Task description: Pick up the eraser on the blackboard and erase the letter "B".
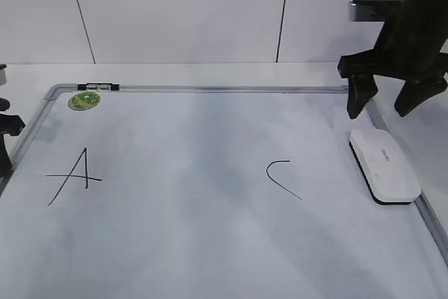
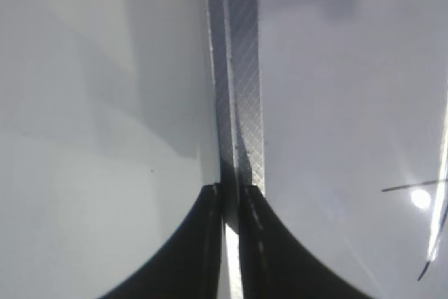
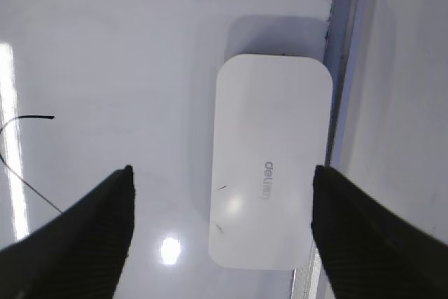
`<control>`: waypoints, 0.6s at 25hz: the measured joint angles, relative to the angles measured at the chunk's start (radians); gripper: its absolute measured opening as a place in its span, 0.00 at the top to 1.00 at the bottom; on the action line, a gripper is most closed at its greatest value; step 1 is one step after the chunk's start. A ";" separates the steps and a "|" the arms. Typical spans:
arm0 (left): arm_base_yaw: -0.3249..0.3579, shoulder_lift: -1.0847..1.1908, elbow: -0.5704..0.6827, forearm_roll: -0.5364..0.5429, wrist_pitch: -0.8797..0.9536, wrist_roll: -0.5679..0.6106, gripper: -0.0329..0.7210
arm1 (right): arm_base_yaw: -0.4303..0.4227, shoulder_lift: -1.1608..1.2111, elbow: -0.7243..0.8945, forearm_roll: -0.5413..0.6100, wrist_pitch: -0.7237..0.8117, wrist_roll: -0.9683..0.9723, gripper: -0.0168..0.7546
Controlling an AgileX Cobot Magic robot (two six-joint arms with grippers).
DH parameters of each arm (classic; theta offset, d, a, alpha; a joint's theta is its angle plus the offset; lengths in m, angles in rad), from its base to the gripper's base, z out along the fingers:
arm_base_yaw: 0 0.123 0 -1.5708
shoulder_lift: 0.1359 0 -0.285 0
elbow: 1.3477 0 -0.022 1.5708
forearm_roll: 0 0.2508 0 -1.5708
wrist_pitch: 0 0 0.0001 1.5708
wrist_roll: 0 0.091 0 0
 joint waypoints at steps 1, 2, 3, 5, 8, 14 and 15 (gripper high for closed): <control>0.000 0.000 -0.001 0.000 0.000 0.001 0.91 | 0.000 0.000 0.000 0.000 0.000 0.000 0.22; 0.000 0.000 -0.004 0.002 0.006 0.005 0.91 | 0.000 0.000 0.000 0.002 0.000 0.000 0.23; 0.000 0.000 -0.006 0.002 0.010 0.007 0.92 | 0.000 0.000 0.000 0.002 0.000 0.000 0.23; 0.000 0.000 -0.008 0.002 0.020 0.010 0.92 | 0.000 0.000 0.000 0.004 0.000 0.000 0.25; 0.000 0.000 -0.008 0.002 0.031 0.010 0.92 | 0.000 0.000 -0.002 0.004 0.002 -0.001 0.26; 0.000 0.000 -0.019 0.005 0.038 0.010 0.87 | 0.000 0.000 -0.060 0.004 0.004 -0.002 0.26; 0.000 0.000 -0.029 0.008 0.048 0.010 0.83 | 0.000 0.000 -0.072 0.004 0.004 -0.002 0.26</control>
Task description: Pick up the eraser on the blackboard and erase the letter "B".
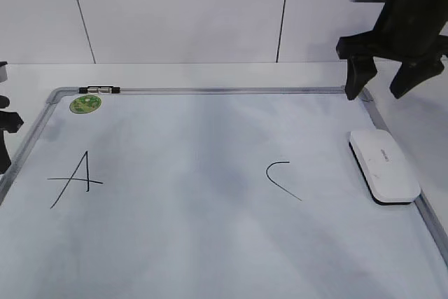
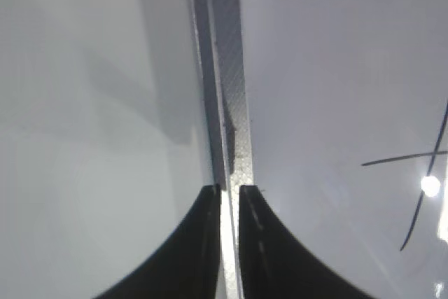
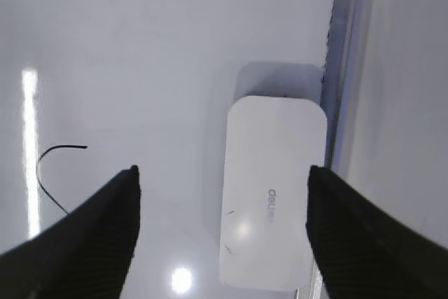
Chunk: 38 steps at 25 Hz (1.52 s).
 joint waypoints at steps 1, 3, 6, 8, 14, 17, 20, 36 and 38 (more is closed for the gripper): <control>0.000 0.000 -0.012 0.004 0.012 -0.004 0.78 | 0.000 0.000 -0.012 0.000 0.000 -0.001 0.26; 0.000 0.000 -0.042 0.015 0.049 -0.006 0.70 | 0.000 -0.008 -0.019 0.000 0.000 -0.001 0.26; 0.000 0.000 -0.096 0.031 0.121 -0.016 0.63 | 0.000 -0.030 -0.021 0.000 0.002 -0.001 0.26; 0.000 0.000 -0.132 0.037 0.173 -0.028 0.62 | 0.000 -0.053 -0.021 0.000 0.002 -0.001 0.26; 0.000 -0.010 -0.160 0.042 0.201 -0.077 0.65 | 0.000 -0.154 -0.021 0.009 0.006 -0.014 0.26; 0.000 -0.047 -0.160 0.042 0.205 -0.085 0.73 | 0.000 -0.218 -0.019 0.021 0.009 -0.023 0.26; 0.000 -0.094 -0.160 0.042 0.211 -0.088 0.87 | 0.000 -0.308 0.015 0.042 0.012 -0.023 0.26; 0.000 -0.511 0.118 0.078 0.221 -0.088 0.97 | 0.000 -0.865 0.421 0.083 0.031 -0.025 0.26; 0.000 -0.570 0.127 0.082 0.221 -0.088 0.97 | 0.000 -0.936 0.466 0.081 0.032 -0.025 0.26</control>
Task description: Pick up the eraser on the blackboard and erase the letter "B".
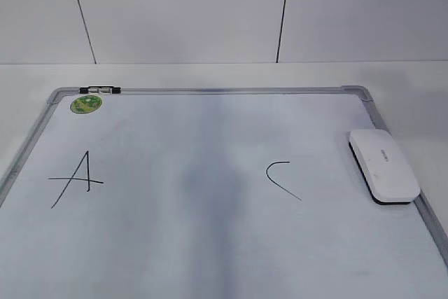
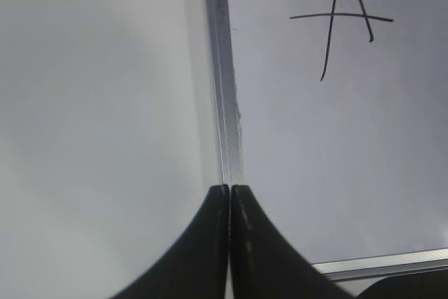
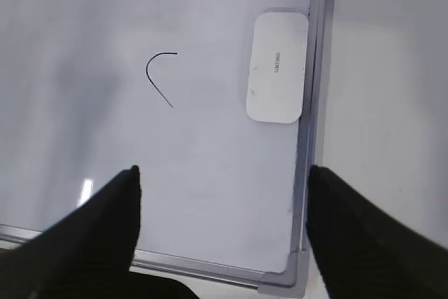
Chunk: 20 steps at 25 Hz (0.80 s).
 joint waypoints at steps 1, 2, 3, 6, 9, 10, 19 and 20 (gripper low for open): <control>0.000 -0.033 0.002 0.000 0.002 0.000 0.97 | 0.000 -0.040 0.016 0.000 0.000 0.000 0.26; 0.000 -0.066 0.002 0.000 0.002 -0.001 0.97 | 0.000 -0.080 0.033 0.000 0.002 0.000 0.26; 0.000 -0.094 0.002 0.000 0.004 -0.006 0.97 | 0.000 -0.119 0.047 0.000 0.002 0.000 0.26; 0.000 -0.196 0.002 0.000 0.011 -0.017 0.97 | 0.000 -0.230 0.084 0.000 0.007 0.000 0.26; 0.000 -0.297 0.002 0.000 0.021 -0.031 0.96 | 0.000 -0.328 0.115 0.000 0.008 0.000 0.26; 0.000 -0.327 0.002 0.000 0.022 -0.035 0.96 | 0.000 -0.362 0.125 0.000 0.008 0.000 0.26; 0.000 -0.659 0.049 0.009 0.040 -0.041 0.87 | 0.000 -0.595 0.223 0.014 0.015 -0.002 0.33; 0.000 -0.695 0.066 0.016 0.042 -0.041 0.84 | 0.000 -0.611 0.234 0.014 0.016 -0.002 0.35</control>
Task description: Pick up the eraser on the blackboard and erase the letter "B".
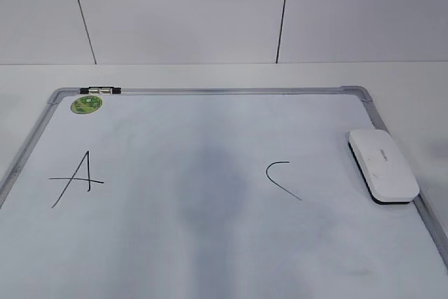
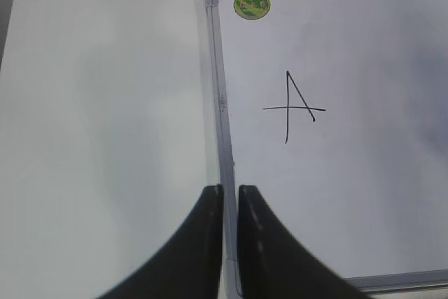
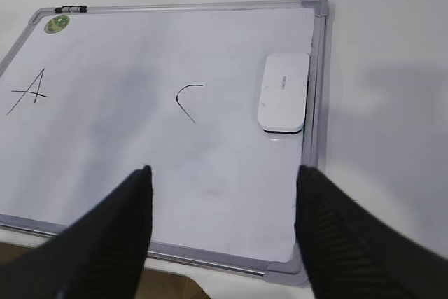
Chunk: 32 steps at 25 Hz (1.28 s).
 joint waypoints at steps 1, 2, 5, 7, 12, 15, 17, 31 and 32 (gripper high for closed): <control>-0.002 -0.030 0.019 0.007 0.003 0.000 0.80 | 0.000 -0.011 0.011 -0.002 0.002 0.000 0.38; -0.007 -0.067 0.040 0.015 0.003 0.000 0.75 | 0.000 -0.022 0.020 -0.008 0.002 0.000 0.40; -0.026 -0.169 0.106 0.023 0.005 -0.002 0.60 | 0.000 -0.042 0.047 -0.032 0.002 0.000 0.49; -0.035 -0.239 0.150 0.026 0.005 -0.002 0.54 | 0.000 -0.050 0.073 -0.041 0.002 0.000 0.58; -0.039 -0.398 0.255 0.037 0.005 -0.004 0.50 | 0.000 -0.087 0.157 -0.048 0.002 -0.025 0.80; -0.039 -0.485 0.305 0.061 0.008 -0.004 0.50 | 0.000 -0.149 0.227 -0.058 0.002 -0.045 0.84; -0.039 -0.531 0.333 0.065 0.008 -0.004 0.50 | 0.000 -0.208 0.265 -0.071 0.002 -0.049 0.85; -0.039 -0.616 0.510 0.022 -0.114 -0.002 0.50 | 0.000 -0.335 0.428 -0.217 -0.098 -0.052 0.86; -0.039 -0.616 0.513 0.022 -0.123 0.002 0.50 | 0.000 -0.335 0.428 -0.217 -0.100 -0.052 0.86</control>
